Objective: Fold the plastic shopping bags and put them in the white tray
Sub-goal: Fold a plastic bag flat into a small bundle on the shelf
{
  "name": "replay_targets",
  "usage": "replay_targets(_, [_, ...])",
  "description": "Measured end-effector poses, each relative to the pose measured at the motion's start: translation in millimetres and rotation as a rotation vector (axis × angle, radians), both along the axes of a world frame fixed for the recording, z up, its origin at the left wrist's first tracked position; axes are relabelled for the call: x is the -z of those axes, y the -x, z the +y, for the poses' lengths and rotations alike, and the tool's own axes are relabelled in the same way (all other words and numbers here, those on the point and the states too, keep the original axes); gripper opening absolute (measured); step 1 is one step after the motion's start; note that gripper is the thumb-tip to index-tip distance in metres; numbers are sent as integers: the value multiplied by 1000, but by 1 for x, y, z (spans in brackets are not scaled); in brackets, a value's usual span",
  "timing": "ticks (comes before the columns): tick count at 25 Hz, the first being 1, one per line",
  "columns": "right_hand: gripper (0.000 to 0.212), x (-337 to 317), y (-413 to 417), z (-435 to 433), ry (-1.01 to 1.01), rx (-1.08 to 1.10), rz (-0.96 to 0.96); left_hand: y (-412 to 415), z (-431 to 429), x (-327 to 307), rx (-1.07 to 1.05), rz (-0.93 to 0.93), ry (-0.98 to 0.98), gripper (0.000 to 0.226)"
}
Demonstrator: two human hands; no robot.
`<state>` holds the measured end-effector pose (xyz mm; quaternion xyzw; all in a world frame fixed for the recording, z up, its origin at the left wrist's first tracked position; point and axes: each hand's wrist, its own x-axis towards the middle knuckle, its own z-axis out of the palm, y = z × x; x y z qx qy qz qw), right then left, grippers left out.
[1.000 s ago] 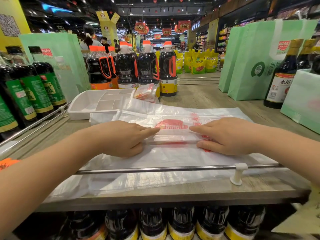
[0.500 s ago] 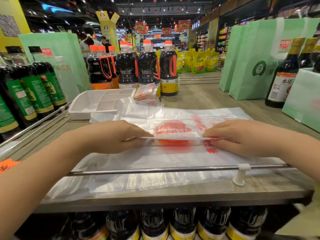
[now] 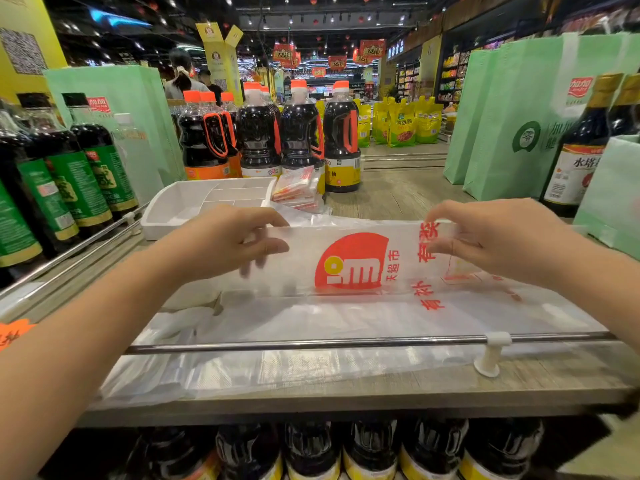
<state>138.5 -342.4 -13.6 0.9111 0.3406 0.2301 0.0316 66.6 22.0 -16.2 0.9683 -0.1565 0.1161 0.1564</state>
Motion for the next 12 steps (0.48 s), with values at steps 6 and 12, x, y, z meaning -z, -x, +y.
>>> replay_targets(6, [80,14,-20,11,255,116,142,-7,4,11,-137,101,-307,48])
replay_targets(12, [73,29,-21,11,241,67,422,0,-7,15,-46,153,-384,55])
